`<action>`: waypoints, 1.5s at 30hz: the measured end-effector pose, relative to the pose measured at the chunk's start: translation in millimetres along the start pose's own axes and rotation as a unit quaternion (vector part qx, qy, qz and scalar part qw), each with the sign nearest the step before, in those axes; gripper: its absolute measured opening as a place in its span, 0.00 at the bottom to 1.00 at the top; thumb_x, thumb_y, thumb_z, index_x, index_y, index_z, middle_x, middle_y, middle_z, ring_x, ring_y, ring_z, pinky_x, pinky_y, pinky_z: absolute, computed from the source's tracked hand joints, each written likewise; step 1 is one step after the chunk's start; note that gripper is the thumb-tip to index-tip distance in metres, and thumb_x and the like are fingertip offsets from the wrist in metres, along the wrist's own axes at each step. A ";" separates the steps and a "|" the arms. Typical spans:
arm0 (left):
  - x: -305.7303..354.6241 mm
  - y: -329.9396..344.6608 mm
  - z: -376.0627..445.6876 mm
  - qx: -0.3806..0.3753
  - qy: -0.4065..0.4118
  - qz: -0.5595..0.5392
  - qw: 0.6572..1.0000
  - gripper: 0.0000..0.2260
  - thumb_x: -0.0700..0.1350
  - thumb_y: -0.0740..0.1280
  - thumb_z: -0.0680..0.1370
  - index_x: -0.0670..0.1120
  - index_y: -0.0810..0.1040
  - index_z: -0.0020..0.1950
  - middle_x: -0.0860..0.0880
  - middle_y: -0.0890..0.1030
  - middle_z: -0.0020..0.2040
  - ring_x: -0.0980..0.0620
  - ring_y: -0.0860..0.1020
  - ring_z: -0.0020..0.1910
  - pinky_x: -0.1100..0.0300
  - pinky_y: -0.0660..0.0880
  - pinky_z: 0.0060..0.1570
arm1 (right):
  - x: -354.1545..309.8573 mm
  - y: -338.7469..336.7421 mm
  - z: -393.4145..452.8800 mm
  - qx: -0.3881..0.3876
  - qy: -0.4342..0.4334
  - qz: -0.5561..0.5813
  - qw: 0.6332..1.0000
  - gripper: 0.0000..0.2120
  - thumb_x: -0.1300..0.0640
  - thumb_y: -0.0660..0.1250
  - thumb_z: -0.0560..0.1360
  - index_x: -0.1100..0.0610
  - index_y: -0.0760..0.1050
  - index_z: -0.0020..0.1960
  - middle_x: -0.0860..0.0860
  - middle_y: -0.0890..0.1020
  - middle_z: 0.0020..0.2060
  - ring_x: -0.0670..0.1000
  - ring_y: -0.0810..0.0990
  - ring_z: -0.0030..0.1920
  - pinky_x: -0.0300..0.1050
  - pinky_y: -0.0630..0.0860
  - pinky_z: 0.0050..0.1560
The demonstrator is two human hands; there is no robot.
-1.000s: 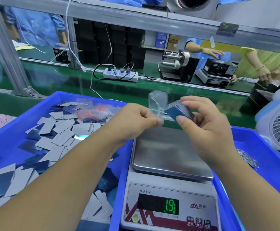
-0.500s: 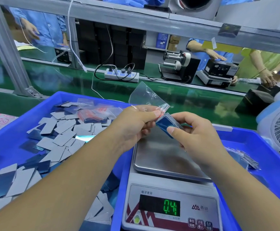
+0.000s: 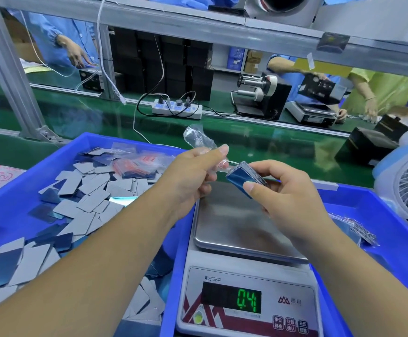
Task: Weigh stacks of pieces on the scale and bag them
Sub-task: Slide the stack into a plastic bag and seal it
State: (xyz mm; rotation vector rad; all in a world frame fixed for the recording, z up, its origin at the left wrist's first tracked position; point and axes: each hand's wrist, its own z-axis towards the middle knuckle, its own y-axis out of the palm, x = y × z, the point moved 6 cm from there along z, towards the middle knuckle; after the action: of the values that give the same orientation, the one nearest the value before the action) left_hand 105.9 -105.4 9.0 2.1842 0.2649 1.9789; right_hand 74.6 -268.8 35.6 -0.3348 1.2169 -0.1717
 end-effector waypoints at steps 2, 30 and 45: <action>-1.6 -0.2 0.4 0.012 -0.006 -0.008 1.000 0.12 0.52 0.73 0.77 0.50 0.74 0.39 0.52 0.73 0.34 0.57 0.65 0.29 0.65 0.60 0.27 | -0.7 -0.8 -0.3 0.005 0.001 0.005 1.000 0.09 0.53 0.69 0.68 0.48 0.81 0.48 0.43 0.83 0.39 0.45 0.71 0.31 0.38 0.67 0.33; 1.7 15.2 -2.4 -0.064 0.041 0.009 0.997 0.11 0.60 0.68 0.71 0.58 0.81 0.31 0.57 0.79 0.34 0.57 0.66 0.29 0.64 0.60 0.28 | -8.4 -10.9 -1.3 0.057 -0.023 0.055 0.997 0.09 0.55 0.69 0.68 0.47 0.82 0.47 0.42 0.82 0.33 0.42 0.75 0.27 0.29 0.67 0.30; -1.8 23.6 -4.6 -0.134 0.063 0.011 0.989 0.07 0.51 0.71 0.72 0.49 0.85 0.39 0.52 0.69 0.31 0.54 0.61 0.29 0.61 0.56 0.30 | -8.7 -12.5 -2.0 0.083 -0.014 0.026 0.996 0.12 0.64 0.71 0.74 0.47 0.82 0.48 0.40 0.79 0.30 0.42 0.71 0.25 0.31 0.66 0.28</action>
State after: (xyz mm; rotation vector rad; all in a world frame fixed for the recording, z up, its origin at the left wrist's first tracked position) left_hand 101.4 -128.6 13.7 1.9092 -0.0089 2.0325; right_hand 70.3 -278.2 47.0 -0.1588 1.1737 -0.2208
